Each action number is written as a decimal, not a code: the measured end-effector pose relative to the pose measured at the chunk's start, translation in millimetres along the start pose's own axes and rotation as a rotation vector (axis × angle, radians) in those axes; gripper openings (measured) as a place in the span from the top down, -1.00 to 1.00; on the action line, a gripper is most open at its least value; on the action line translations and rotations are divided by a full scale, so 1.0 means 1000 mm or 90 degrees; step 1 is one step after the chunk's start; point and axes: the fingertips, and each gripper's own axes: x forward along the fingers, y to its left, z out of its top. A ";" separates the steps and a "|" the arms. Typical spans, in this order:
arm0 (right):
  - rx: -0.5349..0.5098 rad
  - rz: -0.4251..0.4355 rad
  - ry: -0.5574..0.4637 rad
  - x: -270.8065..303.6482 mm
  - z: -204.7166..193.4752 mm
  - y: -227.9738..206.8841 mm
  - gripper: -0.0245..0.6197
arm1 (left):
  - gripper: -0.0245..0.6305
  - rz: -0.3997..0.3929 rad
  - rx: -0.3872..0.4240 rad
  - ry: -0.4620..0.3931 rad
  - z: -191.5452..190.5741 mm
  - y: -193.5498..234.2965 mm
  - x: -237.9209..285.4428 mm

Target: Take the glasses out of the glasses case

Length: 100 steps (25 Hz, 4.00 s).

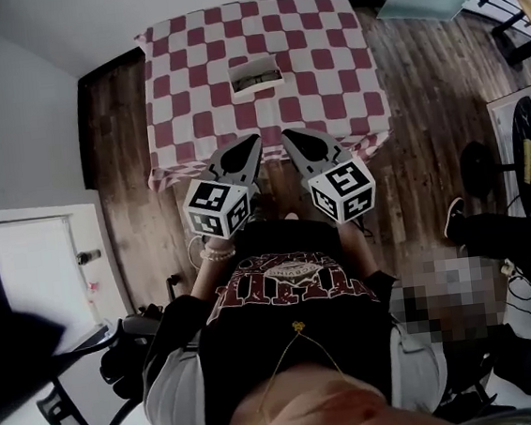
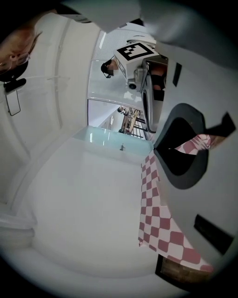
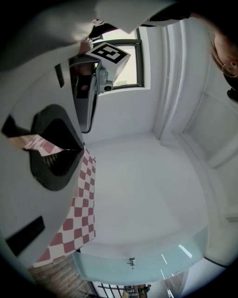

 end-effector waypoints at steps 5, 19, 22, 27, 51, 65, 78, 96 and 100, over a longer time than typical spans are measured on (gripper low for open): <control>0.004 -0.013 0.007 0.034 0.010 -0.018 0.87 | 0.93 -0.025 0.008 0.016 0.013 0.030 0.021; -0.014 -0.061 0.041 0.110 0.018 -0.047 0.87 | 0.93 -0.088 -0.001 0.060 0.021 0.108 0.054; -0.017 -0.076 0.048 0.117 0.016 -0.051 0.87 | 0.93 -0.096 -0.010 0.069 0.017 0.116 0.056; -0.029 -0.080 0.064 0.122 0.013 -0.054 0.87 | 0.93 -0.093 -0.016 0.074 0.012 0.121 0.054; -0.117 0.025 0.118 0.139 0.030 -0.120 0.87 | 0.93 -0.005 -0.065 0.094 0.027 0.128 0.111; -0.139 0.098 0.135 0.140 0.015 -0.125 0.87 | 0.93 0.005 -0.018 0.162 0.005 0.125 0.114; -0.160 0.061 0.176 0.159 0.008 -0.137 0.87 | 0.93 -0.062 -0.047 0.200 -0.002 0.142 0.115; -0.196 0.088 0.279 0.208 -0.037 -0.148 0.87 | 0.93 -0.076 -0.088 0.242 -0.025 0.165 0.108; -0.180 0.108 0.294 0.219 -0.049 -0.143 0.87 | 0.93 -0.061 -0.098 0.244 -0.032 0.172 0.099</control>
